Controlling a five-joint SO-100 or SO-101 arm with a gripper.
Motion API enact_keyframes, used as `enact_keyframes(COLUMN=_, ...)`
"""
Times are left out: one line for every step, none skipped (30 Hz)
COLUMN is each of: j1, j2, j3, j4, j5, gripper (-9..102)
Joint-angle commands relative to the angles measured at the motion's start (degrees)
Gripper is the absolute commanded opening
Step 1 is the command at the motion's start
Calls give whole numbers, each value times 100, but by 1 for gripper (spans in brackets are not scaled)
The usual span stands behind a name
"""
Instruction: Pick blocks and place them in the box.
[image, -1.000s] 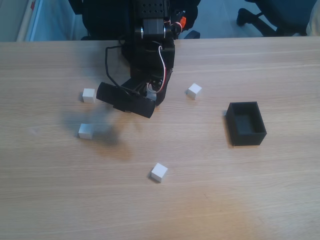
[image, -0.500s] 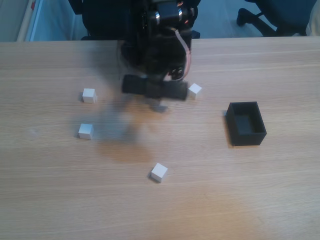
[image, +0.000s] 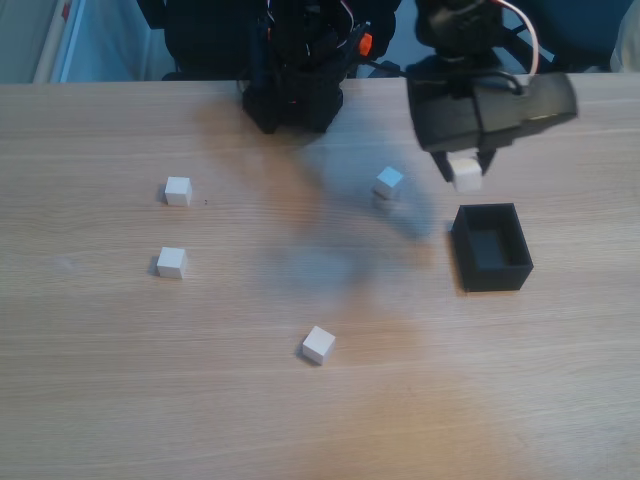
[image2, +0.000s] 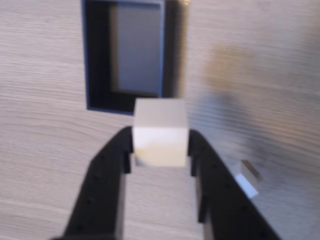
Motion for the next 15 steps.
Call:
enact_keyframes(j1=-202, j2=-290, j3=-554, j4=-220, j5=35, gripper=0)
enact_keyframes(j1=-255, j2=-387, j3=-615, j4=-264, j5=44, gripper=0)
enact_keyframes(j1=-316, j2=-475, j3=-668, j4=-308, j5=70, gripper=1)
enact_keyframes(j1=-369, j2=-571, j3=-721, j4=-343, j5=132, gripper=1)
enact_keyframes(j1=-413, j2=-650, j3=-773, j4=-343, j5=158, gripper=2)
enact_keyframes(j1=-457, j2=-721, j3=-791, j4=-343, j5=185, gripper=3)
enact_keyframes(j1=-483, j2=-756, j3=-800, j4=-352, j5=237, gripper=6)
enact_keyframes(j1=-510, j2=-791, j3=-800, j4=-352, j5=255, gripper=7)
enact_keyframes(j1=-519, j2=-809, j3=-782, j4=-369, j5=272, gripper=9)
enact_keyframes(j1=-519, j2=-817, j3=-747, j4=-404, j5=281, gripper=11)
enact_keyframes(j1=-519, j2=-826, j3=-729, j4=-439, j5=281, gripper=11)
enact_keyframes(j1=-519, j2=-835, j3=-721, j4=-466, j5=272, gripper=12)
enact_keyframes(j1=-510, j2=-844, j3=-721, j4=-492, j5=246, gripper=13)
enact_keyframes(j1=-492, j2=-853, j3=-712, j4=-527, j5=246, gripper=13)
enact_keyframes(j1=-466, j2=-870, j3=-712, j4=-545, j5=246, gripper=13)
